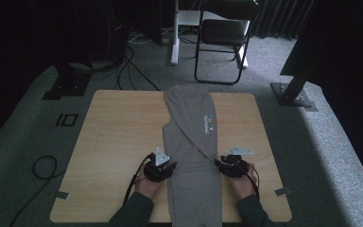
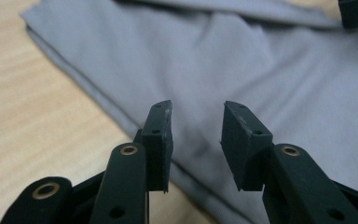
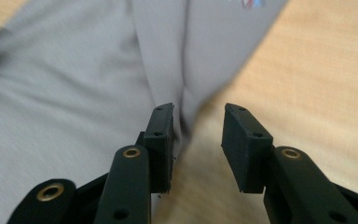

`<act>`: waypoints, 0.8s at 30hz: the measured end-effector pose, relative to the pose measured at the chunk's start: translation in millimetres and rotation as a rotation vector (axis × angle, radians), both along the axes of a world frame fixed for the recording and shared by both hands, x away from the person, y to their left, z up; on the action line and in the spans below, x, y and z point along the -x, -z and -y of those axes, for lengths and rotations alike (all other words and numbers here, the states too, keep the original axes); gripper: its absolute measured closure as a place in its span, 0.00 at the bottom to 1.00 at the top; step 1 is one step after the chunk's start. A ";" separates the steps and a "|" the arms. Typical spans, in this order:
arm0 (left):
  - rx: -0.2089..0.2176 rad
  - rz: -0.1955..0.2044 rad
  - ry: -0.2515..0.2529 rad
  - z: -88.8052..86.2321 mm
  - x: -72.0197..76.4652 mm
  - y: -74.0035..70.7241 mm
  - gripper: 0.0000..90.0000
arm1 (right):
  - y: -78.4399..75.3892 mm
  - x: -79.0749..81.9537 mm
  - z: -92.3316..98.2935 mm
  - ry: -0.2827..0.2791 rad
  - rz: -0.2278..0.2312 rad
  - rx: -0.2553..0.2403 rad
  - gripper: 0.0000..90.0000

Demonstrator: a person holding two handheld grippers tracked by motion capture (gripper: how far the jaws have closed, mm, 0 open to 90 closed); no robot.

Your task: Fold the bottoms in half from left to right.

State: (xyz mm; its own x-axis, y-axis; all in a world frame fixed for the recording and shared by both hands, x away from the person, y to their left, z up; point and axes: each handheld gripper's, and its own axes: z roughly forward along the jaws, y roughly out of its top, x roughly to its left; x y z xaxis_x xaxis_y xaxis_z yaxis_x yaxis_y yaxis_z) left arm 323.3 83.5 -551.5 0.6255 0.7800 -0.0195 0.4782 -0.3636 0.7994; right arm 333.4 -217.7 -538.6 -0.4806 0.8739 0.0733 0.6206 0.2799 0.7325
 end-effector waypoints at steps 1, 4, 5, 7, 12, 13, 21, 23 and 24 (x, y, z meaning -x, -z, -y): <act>0.000 -0.005 -0.004 0.4 -4.5 -0.7 0.71 | -3.3 -1.8 -3.2 -0.012 0.015 -0.009 0.70; -0.023 0.005 -0.027 3.2 -20.7 -0.3 0.71 | -11.1 -13.8 -20.1 -0.071 0.051 -0.006 0.70; -0.029 0.000 -0.035 4.1 -26.8 0.1 0.71 | -11.7 -20.1 -27.2 -0.097 0.058 0.001 0.70; -0.050 0.005 -0.047 5.0 -37.2 -0.3 0.71 | -11.0 -34.7 -41.9 -0.136 0.058 0.028 0.70; -0.089 0.022 -0.085 5.1 -55.9 -0.7 0.74 | -13.7 -68.3 -74.3 -0.170 0.064 0.088 0.64; -0.100 0.019 -0.090 5.1 -58.7 0.1 0.74 | -13.0 -74.2 -79.5 -0.172 0.066 0.099 0.63; -0.136 0.013 -0.094 8.5 -60.7 3.5 0.81 | 2.3 -100.4 -81.7 -0.119 0.024 0.172 0.84; -0.140 0.014 -0.095 8.7 -60.4 3.5 0.81 | -0.1 -104.4 -66.4 -0.067 0.011 0.139 0.91; -0.137 0.012 -0.096 8.5 -60.7 3.5 0.81 | -0.8 -106.6 -58.3 -0.041 0.007 0.136 0.93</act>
